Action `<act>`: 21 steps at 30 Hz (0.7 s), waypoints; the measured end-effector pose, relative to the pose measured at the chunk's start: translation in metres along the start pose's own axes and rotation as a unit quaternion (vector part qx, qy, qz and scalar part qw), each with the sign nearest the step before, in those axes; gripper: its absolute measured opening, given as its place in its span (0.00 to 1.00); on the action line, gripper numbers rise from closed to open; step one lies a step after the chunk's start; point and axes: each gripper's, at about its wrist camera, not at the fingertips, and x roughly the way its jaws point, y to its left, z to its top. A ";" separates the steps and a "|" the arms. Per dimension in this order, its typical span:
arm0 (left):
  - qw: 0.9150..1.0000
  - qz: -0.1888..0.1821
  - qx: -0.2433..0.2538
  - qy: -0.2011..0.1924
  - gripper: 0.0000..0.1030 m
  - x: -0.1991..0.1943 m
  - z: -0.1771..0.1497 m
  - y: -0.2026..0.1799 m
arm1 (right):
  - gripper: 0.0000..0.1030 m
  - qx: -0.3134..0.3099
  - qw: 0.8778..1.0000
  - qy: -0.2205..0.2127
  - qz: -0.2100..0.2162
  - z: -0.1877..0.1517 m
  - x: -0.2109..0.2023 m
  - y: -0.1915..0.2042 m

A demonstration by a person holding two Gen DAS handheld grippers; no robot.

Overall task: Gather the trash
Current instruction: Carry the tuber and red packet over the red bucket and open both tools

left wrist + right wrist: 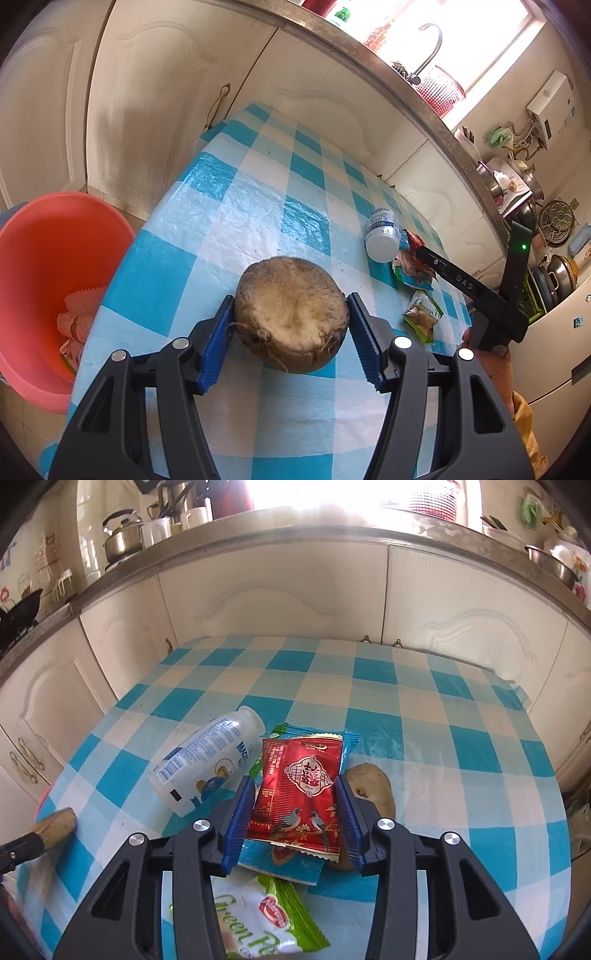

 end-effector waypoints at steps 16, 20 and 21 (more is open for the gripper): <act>1.000 0.003 -0.004 -0.020 0.59 -0.011 -0.001 0.013 | 0.45 0.012 0.995 -0.027 0.092 0.002 -0.051 0.037; 0.999 0.010 -0.018 -0.032 0.59 -0.024 -0.001 0.024 | 0.45 -0.010 0.991 -0.018 0.132 0.004 -0.053 0.069; 0.999 0.013 -0.021 -0.036 0.59 -0.028 0.000 0.028 | 0.45 -0.014 0.990 -0.015 0.141 0.003 -0.052 0.077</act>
